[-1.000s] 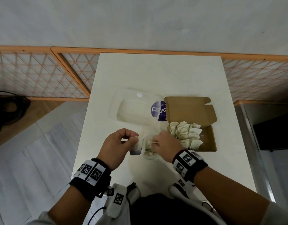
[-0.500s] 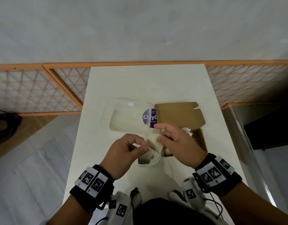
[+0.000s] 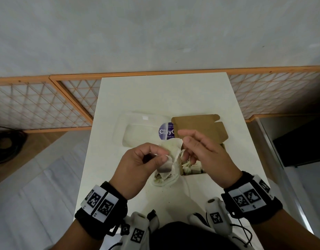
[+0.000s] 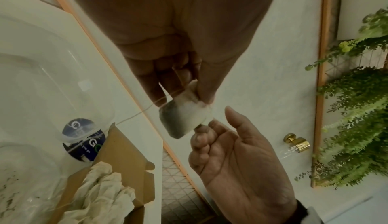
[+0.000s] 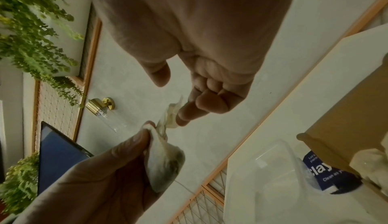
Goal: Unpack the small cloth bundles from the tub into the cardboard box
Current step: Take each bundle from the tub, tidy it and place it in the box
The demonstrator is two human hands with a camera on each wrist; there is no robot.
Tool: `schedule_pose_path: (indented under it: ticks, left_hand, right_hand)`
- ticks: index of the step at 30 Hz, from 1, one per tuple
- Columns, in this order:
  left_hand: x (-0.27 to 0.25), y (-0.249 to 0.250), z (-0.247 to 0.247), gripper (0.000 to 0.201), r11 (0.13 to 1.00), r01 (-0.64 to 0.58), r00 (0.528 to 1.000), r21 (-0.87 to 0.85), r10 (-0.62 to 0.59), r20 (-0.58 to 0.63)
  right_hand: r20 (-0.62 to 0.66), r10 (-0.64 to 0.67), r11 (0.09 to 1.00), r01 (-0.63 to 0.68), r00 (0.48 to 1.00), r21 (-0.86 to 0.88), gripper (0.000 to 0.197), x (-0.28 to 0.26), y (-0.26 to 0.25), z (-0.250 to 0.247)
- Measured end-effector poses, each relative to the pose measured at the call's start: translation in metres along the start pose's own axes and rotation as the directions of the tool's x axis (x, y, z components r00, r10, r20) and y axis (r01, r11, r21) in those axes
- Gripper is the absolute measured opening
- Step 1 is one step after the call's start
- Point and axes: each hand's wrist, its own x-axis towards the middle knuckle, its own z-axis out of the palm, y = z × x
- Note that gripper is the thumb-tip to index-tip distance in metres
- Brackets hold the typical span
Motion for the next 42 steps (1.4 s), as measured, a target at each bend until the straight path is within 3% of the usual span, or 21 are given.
schedule_pose_path:
  ticks: [5,11,15,19,26,29,34,39,42]
  left_hand:
    - [-0.003,0.003,0.001,0.006,0.999,-0.045,0.998,-0.014,0.046,0.049]
    - [-0.007,0.009,0.004,0.005,0.979,-0.130,0.989,0.159,0.115,0.097]
    - [0.000,0.012,0.004,0.010,0.966,-0.156,0.988,0.205,0.152,0.033]
    - [0.004,0.009,0.005,0.009,0.968,-0.186,0.982,0.166,0.180,0.048]
    - [0.004,0.002,0.003,0.010,0.975,-0.085,0.996,0.204,0.090,-0.013]
    - [0.003,-0.005,-0.002,0.026,0.990,-0.017,0.997,0.142,0.027,-0.067]
    - [-0.003,-0.014,-0.011,0.007,0.973,0.056,0.995,0.226,-0.037,-0.087]
    - [-0.009,-0.023,-0.020,0.022,0.954,0.049,0.990,0.295,-0.007,-0.142]
    - [-0.013,-0.024,-0.023,0.022,0.952,0.093,0.990,0.292,-0.056,-0.132]
  right_hand:
    - [0.066,0.065,0.998,-0.065,0.996,0.000,0.031,0.002,0.001,0.000]
    - [0.085,-0.070,0.993,0.078,0.994,-0.087,0.007,0.005,0.004,-0.001]
    - [0.135,-0.159,0.958,0.186,0.978,-0.218,0.007,0.002,0.005,0.001]
    - [0.177,-0.189,0.943,0.229,0.966,-0.243,0.008,-0.002,0.002,0.005]
    - [0.213,-0.175,0.934,0.231,0.961,-0.273,0.011,0.005,0.010,0.010]
    - [0.209,-0.106,0.934,0.170,0.972,-0.315,0.014,0.017,0.024,0.010]
    - [0.220,0.084,0.781,0.073,0.972,-0.621,0.018,0.050,0.082,0.024]
    - [0.306,0.227,0.610,0.111,0.925,-0.785,0.030,0.071,0.128,0.051]
    - [0.323,0.298,0.531,0.125,0.898,-0.838,0.034,0.078,0.146,0.060]
